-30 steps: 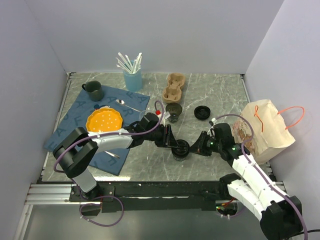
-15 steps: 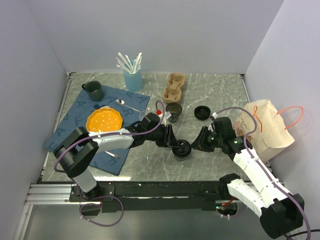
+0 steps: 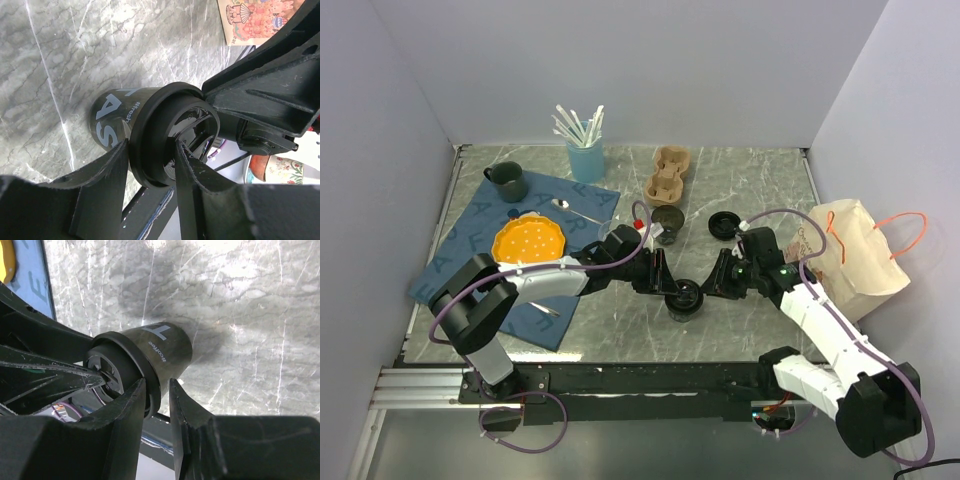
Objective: Pack the takeout coffee
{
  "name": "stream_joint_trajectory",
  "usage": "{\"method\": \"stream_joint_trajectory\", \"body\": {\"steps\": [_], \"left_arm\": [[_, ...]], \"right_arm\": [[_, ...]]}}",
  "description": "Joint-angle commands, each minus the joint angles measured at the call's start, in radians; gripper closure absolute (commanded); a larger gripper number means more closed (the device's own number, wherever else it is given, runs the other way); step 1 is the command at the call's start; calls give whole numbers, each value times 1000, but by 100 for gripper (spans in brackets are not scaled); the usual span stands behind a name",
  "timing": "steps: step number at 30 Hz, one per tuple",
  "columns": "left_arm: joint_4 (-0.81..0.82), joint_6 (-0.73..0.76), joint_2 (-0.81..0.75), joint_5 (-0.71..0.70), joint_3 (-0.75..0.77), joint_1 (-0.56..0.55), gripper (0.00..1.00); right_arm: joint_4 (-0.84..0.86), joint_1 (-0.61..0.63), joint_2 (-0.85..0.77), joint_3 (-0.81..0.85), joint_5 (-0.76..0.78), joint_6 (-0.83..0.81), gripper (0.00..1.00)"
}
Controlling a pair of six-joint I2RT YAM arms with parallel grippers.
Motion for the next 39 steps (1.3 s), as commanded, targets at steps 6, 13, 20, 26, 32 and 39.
{"method": "stream_joint_trajectory", "body": {"steps": [6,13,20,26,32,39], "left_arm": [[-270,88,114,-135,-72,-16,57],[-281,90,120,-161,-86,-16,58],[-289,84,118,-175,-99,-16,58],[-281,72,112,-172,-116,-18,58],[-269,52,89,-177,-141,-32,58],[-256,15,88,-203,-164,-68,58]], "right_arm": [[71,-5,37,-39,59,4,82],[79,-6,46,-111,99,23,86],[104,-6,8,-209,107,46,88],[123,-6,-73,-268,87,65,87],[130,-6,-170,-330,79,110,86],[88,-5,-218,-367,110,161,87]]}}
